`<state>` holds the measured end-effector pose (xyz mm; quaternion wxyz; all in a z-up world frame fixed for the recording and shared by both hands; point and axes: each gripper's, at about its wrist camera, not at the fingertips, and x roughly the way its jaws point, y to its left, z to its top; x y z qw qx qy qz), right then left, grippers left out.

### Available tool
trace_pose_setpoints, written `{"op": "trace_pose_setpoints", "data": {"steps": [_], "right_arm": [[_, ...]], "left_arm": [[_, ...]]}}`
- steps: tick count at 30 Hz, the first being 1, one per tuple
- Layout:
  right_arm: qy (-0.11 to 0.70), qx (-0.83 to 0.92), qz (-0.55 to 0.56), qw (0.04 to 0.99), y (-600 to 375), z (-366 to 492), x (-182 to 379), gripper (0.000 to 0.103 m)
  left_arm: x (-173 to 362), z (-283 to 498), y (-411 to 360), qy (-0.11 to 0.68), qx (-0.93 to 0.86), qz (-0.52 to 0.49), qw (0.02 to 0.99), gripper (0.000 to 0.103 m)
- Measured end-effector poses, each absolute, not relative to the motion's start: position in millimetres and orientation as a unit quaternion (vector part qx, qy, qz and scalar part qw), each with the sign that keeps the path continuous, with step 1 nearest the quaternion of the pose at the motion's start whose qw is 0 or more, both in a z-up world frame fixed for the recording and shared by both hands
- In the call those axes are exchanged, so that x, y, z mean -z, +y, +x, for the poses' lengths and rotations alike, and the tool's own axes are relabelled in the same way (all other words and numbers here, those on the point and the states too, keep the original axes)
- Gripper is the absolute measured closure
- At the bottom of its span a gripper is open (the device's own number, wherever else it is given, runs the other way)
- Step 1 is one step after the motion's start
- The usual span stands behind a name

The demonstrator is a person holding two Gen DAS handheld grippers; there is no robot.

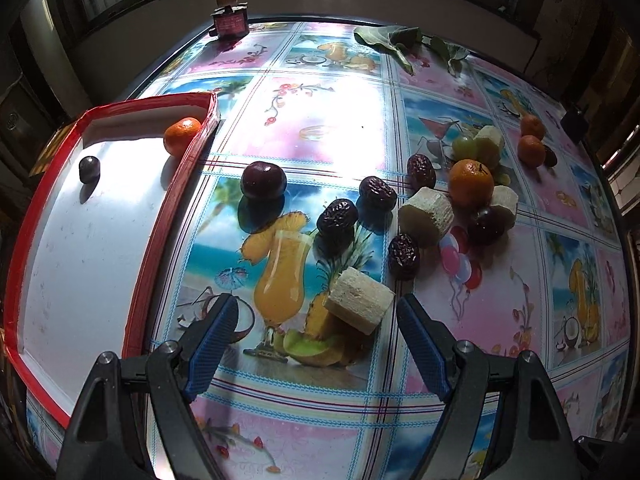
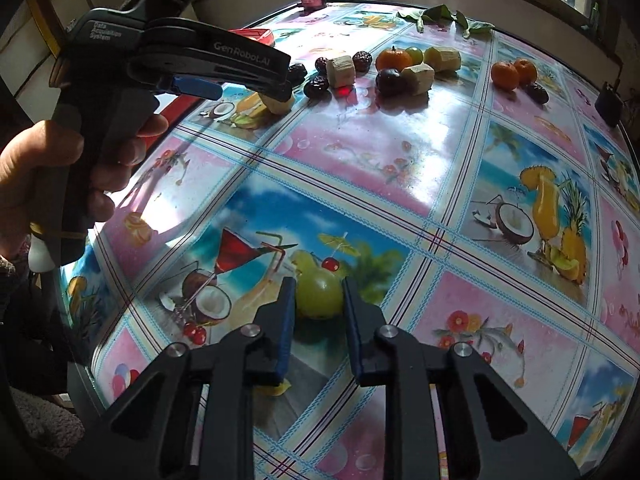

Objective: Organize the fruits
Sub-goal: 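Grasp the green round fruit with the right tool while the left grasps a cream cube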

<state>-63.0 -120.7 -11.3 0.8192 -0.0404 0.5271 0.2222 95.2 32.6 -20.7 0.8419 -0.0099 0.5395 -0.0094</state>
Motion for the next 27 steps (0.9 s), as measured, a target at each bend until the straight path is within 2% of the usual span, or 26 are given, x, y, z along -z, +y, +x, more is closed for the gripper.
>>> {"op": "trace_pose_setpoints", "data": {"steps": [3, 7, 8, 11, 17, 27], "right_arm": [[0.528, -0.223, -0.032, 0.819, -122, -62, 11, 0.079], [0.527, -0.224, -0.035, 0.819, -121, -61, 11, 0.079], [0.527, -0.223, -0.037, 0.819, -121, -62, 11, 0.079], [0.526, -0.219, -0.035, 0.821, -122, -63, 11, 0.079], [0.528, -0.207, -0.035, 0.823, -122, -64, 9, 0.078], [0.522, -0.188, -0.034, 0.831, -122, -69, 1, 0.078]], "left_arm": [[24, 100, 32, 0.541, 0.009, -0.01, 0.841, 0.024], [28, 102, 38, 0.549, 0.025, -0.048, 0.834, 0.049], [27, 102, 38, 0.547, 0.026, -0.047, 0.836, 0.06], [27, 100, 38, 0.545, 0.037, -0.042, 0.836, 0.075], [26, 92, 48, 0.54, 0.048, -0.054, 0.838, 0.076], [18, 51, 52, 0.52, 0.068, -0.016, 0.851, 0.076]]}}
